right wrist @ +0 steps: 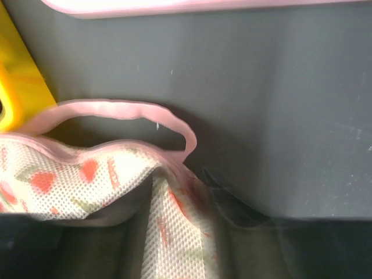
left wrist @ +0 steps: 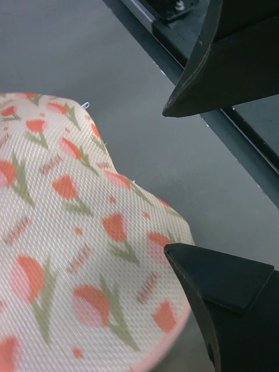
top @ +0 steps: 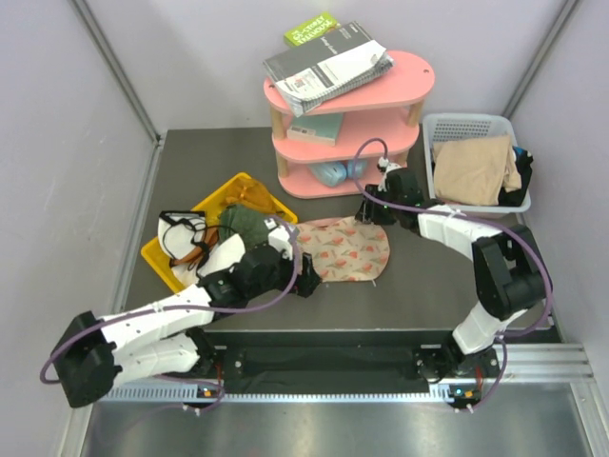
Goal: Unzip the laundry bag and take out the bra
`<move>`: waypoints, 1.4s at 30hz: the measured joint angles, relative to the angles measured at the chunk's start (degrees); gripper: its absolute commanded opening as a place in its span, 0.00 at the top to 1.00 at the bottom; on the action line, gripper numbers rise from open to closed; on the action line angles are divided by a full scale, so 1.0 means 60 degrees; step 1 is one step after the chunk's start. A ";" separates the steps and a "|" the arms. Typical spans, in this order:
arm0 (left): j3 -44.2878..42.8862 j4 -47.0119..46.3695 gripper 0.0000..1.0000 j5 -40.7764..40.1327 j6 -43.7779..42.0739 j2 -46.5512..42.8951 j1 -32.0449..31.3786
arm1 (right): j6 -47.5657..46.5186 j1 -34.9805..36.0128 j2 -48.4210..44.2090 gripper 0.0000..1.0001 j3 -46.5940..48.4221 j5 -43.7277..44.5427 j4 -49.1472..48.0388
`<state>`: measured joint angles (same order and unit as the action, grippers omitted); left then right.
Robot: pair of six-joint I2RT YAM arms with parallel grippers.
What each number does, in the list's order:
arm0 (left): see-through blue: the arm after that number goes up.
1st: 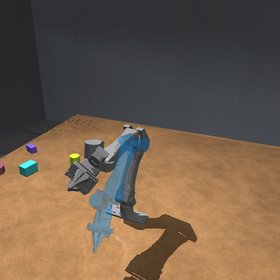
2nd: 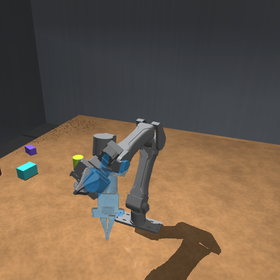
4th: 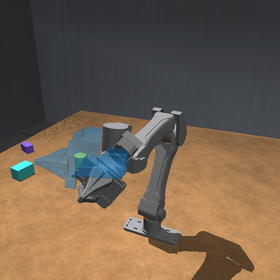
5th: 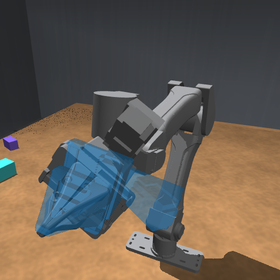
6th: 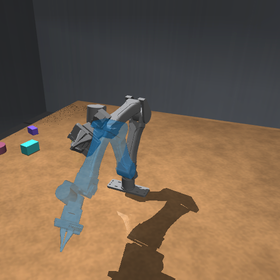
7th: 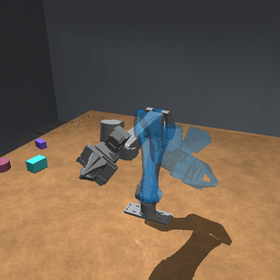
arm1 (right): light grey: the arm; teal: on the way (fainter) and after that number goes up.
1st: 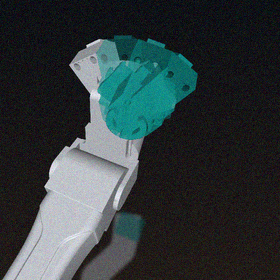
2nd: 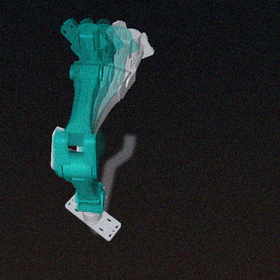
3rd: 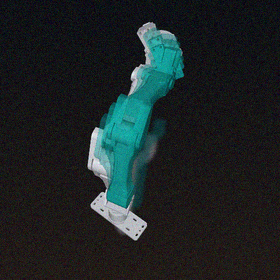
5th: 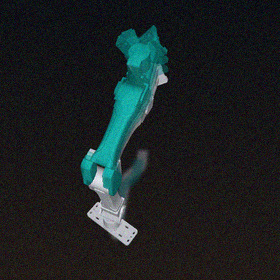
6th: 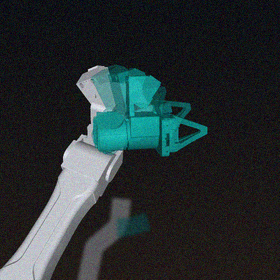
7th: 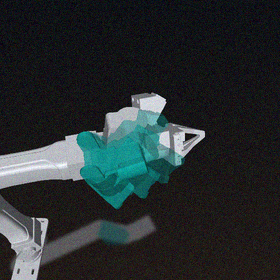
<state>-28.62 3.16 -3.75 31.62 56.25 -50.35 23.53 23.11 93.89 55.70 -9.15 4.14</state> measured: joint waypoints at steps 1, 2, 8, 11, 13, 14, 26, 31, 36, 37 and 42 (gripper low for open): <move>-0.0204 0.0000 0.06 -0.0095 -0.0189 0.0240 -0.0200 | -0.0029 -0.0120 0.0029 0.38 0.0069 -0.0113 0.0000; -0.0426 -0.0029 0.06 -0.0153 -0.0382 0.0525 -0.0412 | -0.0073 -0.0229 0.0025 0.33 0.0131 -0.0193 0.0000; -0.1938 -0.0357 0.09 -0.0503 -0.2080 0.2834 -0.1599 | -0.0164 -0.0871 -0.0597 0.28 0.0215 -0.0430 0.0291; -0.2532 -0.0896 0.14 -0.0328 -0.3129 0.4076 -0.1956 | -0.0171 -0.1217 -0.1512 0.26 0.0058 -0.0484 0.0543; -0.2579 -0.1300 0.19 -0.0200 -0.3705 0.4568 -0.2014 | -0.0171 -0.1523 -0.2248 0.25 -0.0178 -0.0535 0.0670; -0.2579 -0.1446 0.22 -0.0153 -0.3923 0.4739 -0.2022 | -0.0171 -0.1654 -0.2546 0.25 -0.0288 -0.0576 0.0718; -0.2590 -0.3075 0.26 0.0404 -0.5610 0.6586 -0.2018 | -0.0255 -0.2881 -0.4401 0.23 -0.0739 -0.1220 0.1526; -0.2608 -0.3450 0.39 0.0171 -0.5767 0.7053 -0.2018 | -0.0251 -0.2987 -0.4462 0.23 -0.0780 -0.1494 0.1490; -0.2805 -0.3748 0.69 -0.0255 -0.5829 0.7461 -0.2018 | -0.0251 -0.3016 -0.4484 0.23 -0.1038 -0.1749 0.1464; -0.2849 -0.3807 0.85 -0.0313 -0.5774 0.7541 -0.2014 | -0.0251 -0.3016 -0.4510 0.23 -0.1096 -0.1785 0.1479; -0.2965 -0.3938 1.00 -0.0619 -0.5737 0.7712 -0.1974 | -0.0386 -0.3024 -0.4634 0.23 -0.1246 -0.1865 0.1530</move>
<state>-46.41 -20.47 -7.46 -2.81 102.52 -62.19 21.21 4.97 66.08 48.23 -20.34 13.32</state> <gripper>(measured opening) 0.025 0.774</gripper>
